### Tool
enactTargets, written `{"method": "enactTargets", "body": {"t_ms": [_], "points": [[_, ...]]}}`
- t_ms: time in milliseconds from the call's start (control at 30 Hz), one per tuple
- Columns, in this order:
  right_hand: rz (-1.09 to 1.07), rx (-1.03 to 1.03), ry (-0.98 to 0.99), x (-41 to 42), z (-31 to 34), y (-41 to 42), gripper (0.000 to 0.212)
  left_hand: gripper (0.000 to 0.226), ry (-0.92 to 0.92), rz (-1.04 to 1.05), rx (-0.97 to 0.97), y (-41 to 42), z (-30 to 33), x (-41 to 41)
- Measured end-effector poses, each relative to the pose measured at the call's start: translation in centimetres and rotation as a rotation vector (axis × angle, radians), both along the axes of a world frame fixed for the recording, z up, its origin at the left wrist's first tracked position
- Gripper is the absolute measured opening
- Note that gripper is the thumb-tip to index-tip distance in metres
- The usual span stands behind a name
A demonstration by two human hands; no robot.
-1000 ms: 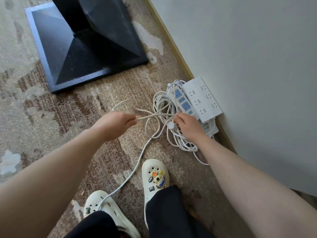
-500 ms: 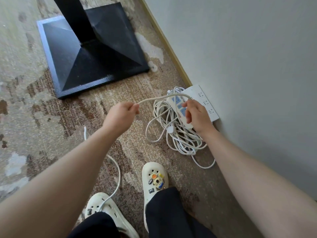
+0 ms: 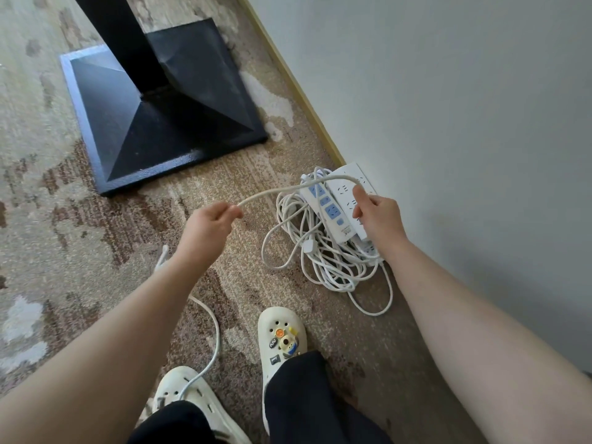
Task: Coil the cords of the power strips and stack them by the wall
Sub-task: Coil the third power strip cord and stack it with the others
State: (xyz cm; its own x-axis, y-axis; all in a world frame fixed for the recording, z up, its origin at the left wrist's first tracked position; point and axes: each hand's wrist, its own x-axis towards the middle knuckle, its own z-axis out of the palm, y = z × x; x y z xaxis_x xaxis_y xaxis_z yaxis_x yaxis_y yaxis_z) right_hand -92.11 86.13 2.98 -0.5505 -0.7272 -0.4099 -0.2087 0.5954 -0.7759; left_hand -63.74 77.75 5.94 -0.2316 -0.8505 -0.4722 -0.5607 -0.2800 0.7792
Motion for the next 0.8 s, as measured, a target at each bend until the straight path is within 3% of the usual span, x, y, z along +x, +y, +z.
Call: {"method": "enactTargets", "body": {"t_ms": [100,233,433,800], "points": [[-0.108,-0.058,-0.203,1.0,0.9,0.3,0.055,0.021,0.065,-0.046,0.068,0.6,1.2,-3.2],[-0.244,-0.123,-0.322,-0.1,2.0,1.3,0.043,0.025,-0.101,-0.282,0.029,2.7,1.2,-6.5],[-0.122,-0.127,-0.449,0.3,2.3,1.5,0.042,0.031,-0.112,-0.456,0.026,5.9,1.0,-9.8],[-0.103,-0.157,-0.612,2.1,1.8,1.5,0.044,0.038,-0.077,-0.476,0.070,6.7,0.4,-12.5]]}}
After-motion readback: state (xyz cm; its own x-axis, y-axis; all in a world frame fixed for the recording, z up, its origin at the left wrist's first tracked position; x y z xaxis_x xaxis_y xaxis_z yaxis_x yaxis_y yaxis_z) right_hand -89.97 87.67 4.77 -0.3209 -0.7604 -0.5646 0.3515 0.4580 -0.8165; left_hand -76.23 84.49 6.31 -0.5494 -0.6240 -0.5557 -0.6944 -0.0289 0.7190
